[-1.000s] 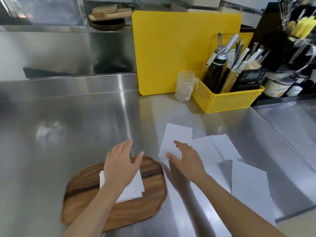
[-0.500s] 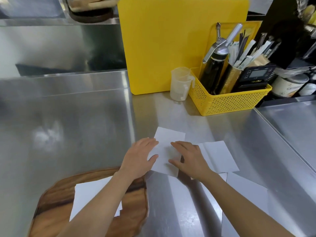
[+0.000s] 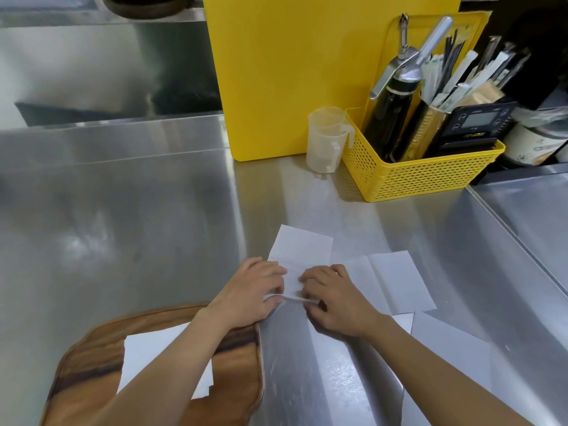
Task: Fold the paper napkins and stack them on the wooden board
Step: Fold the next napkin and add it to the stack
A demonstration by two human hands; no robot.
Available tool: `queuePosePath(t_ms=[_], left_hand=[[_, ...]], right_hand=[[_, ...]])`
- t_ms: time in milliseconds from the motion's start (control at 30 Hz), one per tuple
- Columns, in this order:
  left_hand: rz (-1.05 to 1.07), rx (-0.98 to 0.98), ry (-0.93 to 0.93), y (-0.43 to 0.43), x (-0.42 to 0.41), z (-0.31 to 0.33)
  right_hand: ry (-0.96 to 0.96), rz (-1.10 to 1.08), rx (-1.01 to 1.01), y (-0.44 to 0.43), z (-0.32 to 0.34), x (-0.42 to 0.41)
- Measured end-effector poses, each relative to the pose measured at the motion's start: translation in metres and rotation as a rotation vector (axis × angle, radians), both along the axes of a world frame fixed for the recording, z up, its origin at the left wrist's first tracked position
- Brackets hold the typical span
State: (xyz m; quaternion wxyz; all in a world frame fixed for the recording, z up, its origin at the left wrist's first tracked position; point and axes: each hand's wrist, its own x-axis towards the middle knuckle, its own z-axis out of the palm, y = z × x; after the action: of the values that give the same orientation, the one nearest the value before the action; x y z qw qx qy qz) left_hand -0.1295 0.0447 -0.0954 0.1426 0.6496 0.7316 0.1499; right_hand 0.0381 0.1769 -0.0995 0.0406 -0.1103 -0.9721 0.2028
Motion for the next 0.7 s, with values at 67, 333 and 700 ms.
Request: queuePosePath(t_ms=[67, 333, 700], left_hand=[[0.042, 0.026, -0.060, -0.001, 0.002, 0.001], [0.260, 0.052, -0.563, -0.003, 0.006, 0.031], [0.483, 0.160, -0.630, 0.011, -0.004, 0.030]], right_hand=[[0.027, -0.050, -0.067, -0.002, 0.001, -0.001], [0.132, -0.346, -0.583, 0.000, 0.030, -0.002], [0.199, -0.475, -0.684, 0.010, 0.037, -0.021]])
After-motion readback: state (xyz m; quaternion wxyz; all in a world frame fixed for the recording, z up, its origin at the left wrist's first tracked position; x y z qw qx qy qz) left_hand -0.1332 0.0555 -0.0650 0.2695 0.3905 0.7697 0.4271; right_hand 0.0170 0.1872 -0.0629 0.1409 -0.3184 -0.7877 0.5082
